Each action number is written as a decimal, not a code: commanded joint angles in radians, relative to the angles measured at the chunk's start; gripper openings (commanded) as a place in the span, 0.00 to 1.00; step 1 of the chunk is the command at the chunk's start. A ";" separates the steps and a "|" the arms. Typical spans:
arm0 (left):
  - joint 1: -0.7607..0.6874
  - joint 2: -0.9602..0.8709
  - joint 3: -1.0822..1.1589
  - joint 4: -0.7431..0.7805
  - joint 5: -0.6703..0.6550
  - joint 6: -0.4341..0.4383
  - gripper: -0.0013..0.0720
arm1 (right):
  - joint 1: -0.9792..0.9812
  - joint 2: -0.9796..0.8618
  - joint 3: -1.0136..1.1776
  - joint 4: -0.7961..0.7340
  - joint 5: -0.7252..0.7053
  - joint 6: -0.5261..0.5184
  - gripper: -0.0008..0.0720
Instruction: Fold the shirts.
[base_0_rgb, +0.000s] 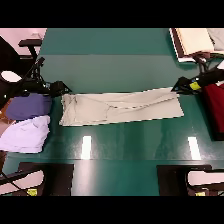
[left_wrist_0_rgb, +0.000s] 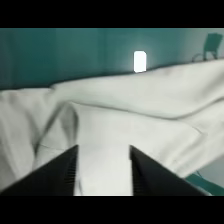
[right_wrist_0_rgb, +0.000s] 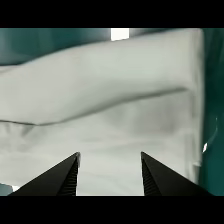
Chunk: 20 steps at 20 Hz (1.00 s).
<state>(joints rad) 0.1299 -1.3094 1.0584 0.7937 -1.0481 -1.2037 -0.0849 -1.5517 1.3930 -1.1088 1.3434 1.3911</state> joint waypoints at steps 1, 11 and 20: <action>-0.009 -0.003 0.029 -0.066 -0.052 0.013 0.06 | -0.131 0.048 -0.083 0.020 0.011 -0.067 0.64; -0.379 -0.010 0.029 -0.057 0.180 -0.104 0.05 | -0.285 -0.106 -0.209 0.239 0.016 -0.209 0.74; -0.573 -0.223 0.195 -0.030 0.235 -0.181 0.05 | -0.124 -0.151 -0.075 0.252 0.023 -0.249 0.04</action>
<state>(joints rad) -0.3931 -1.4403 1.1790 0.7597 -0.8066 -1.3643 -0.2413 -1.7168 1.2850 -0.8711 1.3567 1.1683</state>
